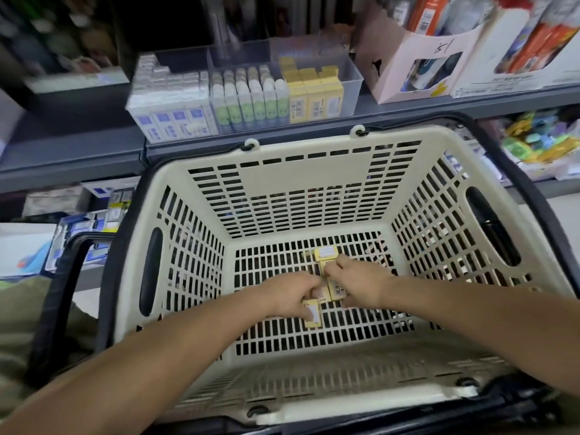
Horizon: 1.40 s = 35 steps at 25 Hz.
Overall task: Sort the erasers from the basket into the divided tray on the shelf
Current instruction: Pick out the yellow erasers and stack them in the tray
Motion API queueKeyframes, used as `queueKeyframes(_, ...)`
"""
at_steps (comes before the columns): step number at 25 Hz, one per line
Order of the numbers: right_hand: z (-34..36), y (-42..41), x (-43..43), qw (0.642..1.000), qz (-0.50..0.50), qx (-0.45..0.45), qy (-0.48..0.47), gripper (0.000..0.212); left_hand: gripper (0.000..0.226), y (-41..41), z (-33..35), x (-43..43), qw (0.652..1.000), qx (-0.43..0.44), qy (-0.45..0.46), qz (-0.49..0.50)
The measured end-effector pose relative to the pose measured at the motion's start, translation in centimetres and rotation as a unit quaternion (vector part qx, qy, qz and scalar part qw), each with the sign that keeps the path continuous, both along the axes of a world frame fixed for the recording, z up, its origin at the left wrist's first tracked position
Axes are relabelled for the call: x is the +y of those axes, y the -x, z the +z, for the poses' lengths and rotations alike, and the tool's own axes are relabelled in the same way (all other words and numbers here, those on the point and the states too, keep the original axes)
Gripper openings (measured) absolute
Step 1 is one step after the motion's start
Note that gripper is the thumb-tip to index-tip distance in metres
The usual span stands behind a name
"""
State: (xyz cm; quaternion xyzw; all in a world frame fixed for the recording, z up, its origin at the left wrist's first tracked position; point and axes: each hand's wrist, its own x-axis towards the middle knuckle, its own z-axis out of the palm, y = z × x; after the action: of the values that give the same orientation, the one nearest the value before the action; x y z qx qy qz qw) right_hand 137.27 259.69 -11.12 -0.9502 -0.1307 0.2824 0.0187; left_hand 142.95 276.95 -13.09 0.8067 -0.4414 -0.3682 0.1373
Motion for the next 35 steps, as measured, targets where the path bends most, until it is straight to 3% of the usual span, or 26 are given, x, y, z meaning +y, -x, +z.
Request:
queueKeyframes(3,-0.2,0.2,0.2,0.999,0.037,-0.018,-0.006,0.052,0.022,-1.7,0.9,0.1,0.979,0.145,-0.025,0.137)
queueKeyframes(8,0.4,-0.4,0.6,0.997,-0.006,-0.036,-0.061,0.060,0.017,-4.5,1.7,0.8,0.909,0.261,-0.028,0.325)
queueKeyframes(11,-0.1,-0.7,2.1,0.997,-0.013,-0.040,-0.059,0.056,0.017,-5.1,1.4,1.2,0.876,0.288,-0.008,0.388)
queueKeyframes(17,-0.2,-1.8,2.9,0.998,0.005,-0.020,-0.058,0.045,0.029,-5.5,1.5,1.5,0.855,0.297,0.001,0.425)
queueKeyframes(23,-0.2,-1.9,1.9,0.997,0.006,-0.031,-0.070,0.045,0.019,-5.5,2.0,1.5,0.782,0.384,0.005,0.491)
queueKeyframes(26,-1.2,-1.4,2.7,0.997,0.048,-0.039,-0.041,0.044,0.013,-5.2,1.8,1.3,0.777,0.383,0.000,0.499)
queueKeyframes(29,-0.4,-2.1,2.2,0.993,0.000,-0.063,-0.099,0.039,0.008,-5.3,1.7,1.3,0.781,0.374,0.011,0.499)
queueKeyframes(33,1.9,-3.5,1.8,0.964,-0.075,-0.125,-0.222,0.036,0.012,-5.5,2.4,1.3,0.752,0.412,0.069,0.510)
queueKeyframes(35,2.9,-4.1,2.4,0.957,-0.066,-0.132,-0.250,0.038,0.034,-5.4,2.9,1.1,0.740,0.446,0.076,0.498)
